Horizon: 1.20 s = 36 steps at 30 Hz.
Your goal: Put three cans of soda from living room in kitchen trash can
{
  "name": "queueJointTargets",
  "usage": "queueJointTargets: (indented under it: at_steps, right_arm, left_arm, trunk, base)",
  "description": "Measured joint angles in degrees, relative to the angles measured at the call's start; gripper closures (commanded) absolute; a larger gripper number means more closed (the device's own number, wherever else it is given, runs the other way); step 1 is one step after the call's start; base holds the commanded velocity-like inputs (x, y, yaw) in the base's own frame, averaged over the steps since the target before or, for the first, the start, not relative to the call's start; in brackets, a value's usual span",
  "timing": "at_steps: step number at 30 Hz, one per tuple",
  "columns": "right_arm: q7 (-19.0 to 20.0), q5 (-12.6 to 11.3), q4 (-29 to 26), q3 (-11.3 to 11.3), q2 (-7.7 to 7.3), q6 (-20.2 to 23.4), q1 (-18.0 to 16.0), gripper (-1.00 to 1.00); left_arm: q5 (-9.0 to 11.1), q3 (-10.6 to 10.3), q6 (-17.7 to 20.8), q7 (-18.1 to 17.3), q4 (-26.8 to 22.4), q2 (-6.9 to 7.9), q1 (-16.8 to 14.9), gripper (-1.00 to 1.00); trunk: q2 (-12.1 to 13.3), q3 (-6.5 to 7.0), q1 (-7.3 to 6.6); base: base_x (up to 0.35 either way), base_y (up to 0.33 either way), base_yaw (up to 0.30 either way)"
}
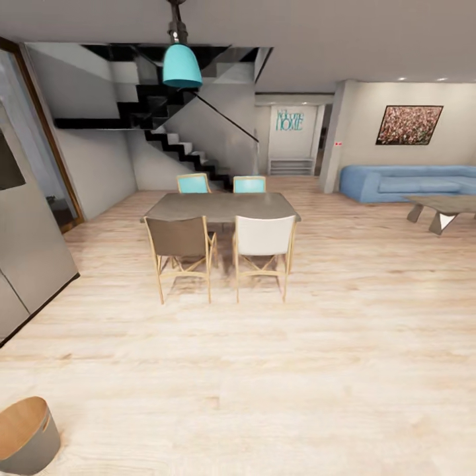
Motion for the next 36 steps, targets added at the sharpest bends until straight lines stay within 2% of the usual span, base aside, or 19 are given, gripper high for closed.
queueJointTargets:
  at_steps: [29,36]
  right_arm:
    - [0.0,0.08,0.0,0.0,0.0,-0.15,0.0,-1.0]
    - [0.0,0.09,0.0,0.05,0.0,-0.17,0.0,-1.0]
  left_arm:
    - [0.01,0.0,-0.79,-0.07,0.0,0.08,0.0,-1.0]
    - [-0.01,0.0,-0.79,-0.07,0.0,0.08,0.0,-1.0]
  trunk:
    - [0.0,-1.41,0.0]
    - [0.0,-1.75,0.0]
  base:
    - [-0.001,0.332,0.255]
    - [0.092,0.35,0.246]
